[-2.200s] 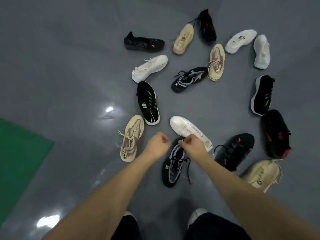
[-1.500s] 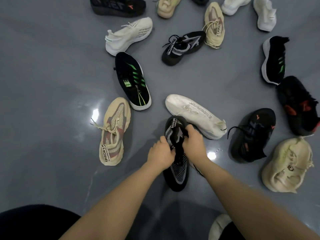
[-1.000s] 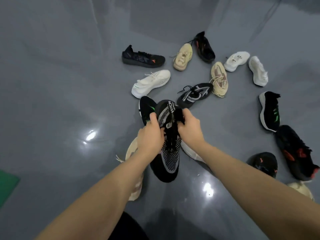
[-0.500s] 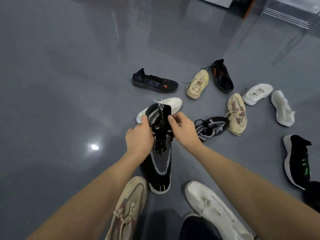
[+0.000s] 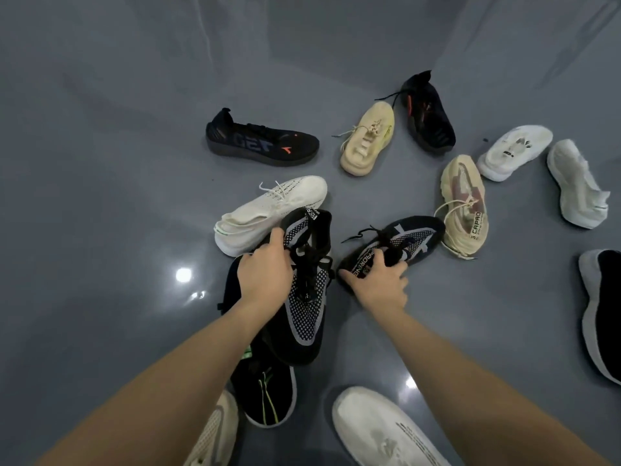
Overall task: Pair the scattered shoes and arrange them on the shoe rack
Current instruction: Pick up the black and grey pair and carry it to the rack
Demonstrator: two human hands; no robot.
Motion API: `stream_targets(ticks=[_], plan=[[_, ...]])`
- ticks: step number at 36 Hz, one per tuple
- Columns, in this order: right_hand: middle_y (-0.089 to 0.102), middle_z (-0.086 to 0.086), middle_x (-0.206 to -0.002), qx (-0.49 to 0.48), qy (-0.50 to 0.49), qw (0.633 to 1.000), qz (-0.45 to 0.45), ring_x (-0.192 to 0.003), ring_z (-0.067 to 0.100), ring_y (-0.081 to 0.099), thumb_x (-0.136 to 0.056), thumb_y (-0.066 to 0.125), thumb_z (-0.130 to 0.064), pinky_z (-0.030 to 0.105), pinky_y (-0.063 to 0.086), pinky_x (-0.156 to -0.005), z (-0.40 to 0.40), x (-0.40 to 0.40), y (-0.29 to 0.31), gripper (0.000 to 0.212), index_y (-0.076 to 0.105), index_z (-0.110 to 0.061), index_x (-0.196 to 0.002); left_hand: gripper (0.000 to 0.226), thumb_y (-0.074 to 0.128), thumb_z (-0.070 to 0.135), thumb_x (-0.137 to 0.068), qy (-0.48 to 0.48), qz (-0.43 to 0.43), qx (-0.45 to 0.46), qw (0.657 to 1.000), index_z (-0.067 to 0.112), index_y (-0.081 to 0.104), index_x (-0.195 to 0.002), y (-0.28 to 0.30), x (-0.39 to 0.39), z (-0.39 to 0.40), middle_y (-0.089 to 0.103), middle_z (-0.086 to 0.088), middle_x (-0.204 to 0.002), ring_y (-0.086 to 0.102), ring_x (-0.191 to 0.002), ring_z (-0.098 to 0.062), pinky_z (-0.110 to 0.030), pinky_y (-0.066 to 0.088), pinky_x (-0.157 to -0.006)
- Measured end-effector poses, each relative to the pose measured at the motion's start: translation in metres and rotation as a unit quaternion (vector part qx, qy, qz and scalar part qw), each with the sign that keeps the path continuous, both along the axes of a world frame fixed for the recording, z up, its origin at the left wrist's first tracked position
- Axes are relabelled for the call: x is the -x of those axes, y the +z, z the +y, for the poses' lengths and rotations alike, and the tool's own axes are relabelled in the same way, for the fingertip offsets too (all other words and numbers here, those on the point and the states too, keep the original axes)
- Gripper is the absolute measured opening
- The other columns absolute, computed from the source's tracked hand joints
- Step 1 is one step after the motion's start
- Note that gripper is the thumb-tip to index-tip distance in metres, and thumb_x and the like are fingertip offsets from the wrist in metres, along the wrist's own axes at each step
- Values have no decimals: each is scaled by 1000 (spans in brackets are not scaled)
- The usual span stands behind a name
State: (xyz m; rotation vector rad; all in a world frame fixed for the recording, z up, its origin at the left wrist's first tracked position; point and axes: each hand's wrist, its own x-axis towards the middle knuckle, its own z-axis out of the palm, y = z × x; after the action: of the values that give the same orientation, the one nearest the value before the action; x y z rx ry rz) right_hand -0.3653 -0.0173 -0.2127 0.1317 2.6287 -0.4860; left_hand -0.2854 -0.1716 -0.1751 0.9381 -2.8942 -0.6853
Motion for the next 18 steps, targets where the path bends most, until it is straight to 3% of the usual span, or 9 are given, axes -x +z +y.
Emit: stream_targets(ticks=[3,6,10,13,15,18], plan=[[23,19,-141,-44,36,998,34,-123,39,34,-80,64,-51,52,39,-96,0,-3,-6,59,39,-24,-125,28,39,15,-97,1,-8,4,1000,12,44,-124,-3,1,1,67,-10,-100,61,-91,-32,-33,35,-70],[26,20,-139,-28,70,996,50,-123,39,34,-86,63,-39,50,41,-94,3,-10,-6,44,43,-18,-119,29,39,15,-97,6,-13,8,1000,13,43,-126,-2,-2,2,67,-10,-104,60,-94,-32,-32,34,-71],[33,15,-129,4,118,989,86,-117,35,37,-92,55,-17,41,46,-75,9,-28,-4,25,48,-10,-114,28,39,15,-97,4,-8,2,1000,11,43,-124,2,-10,4,67,-11,-101,60,-92,-33,-34,36,-71],[42,14,-115,21,155,981,110,-107,32,45,-86,42,5,33,38,-63,14,-38,-2,21,51,-2,-104,27,39,14,-97,2,-7,6,1000,11,43,-123,6,-18,8,67,-11,-97,60,-89,-34,-34,34,-70],[46,13,-112,29,152,982,109,-103,33,49,-85,42,5,34,36,-62,18,-40,1,21,49,-2,-104,25,39,14,-97,2,-4,7,1000,10,43,-121,9,-25,10,67,-12,-94,59,-87,-34,-33,33,-68],[45,8,-118,46,114,984,127,-108,30,48,-88,56,-13,39,43,-66,20,-39,4,32,41,-10,-117,23,39,14,-97,8,-8,6,1000,10,43,-119,9,-31,12,66,-12,-92,58,-87,-33,-32,31,-67]])
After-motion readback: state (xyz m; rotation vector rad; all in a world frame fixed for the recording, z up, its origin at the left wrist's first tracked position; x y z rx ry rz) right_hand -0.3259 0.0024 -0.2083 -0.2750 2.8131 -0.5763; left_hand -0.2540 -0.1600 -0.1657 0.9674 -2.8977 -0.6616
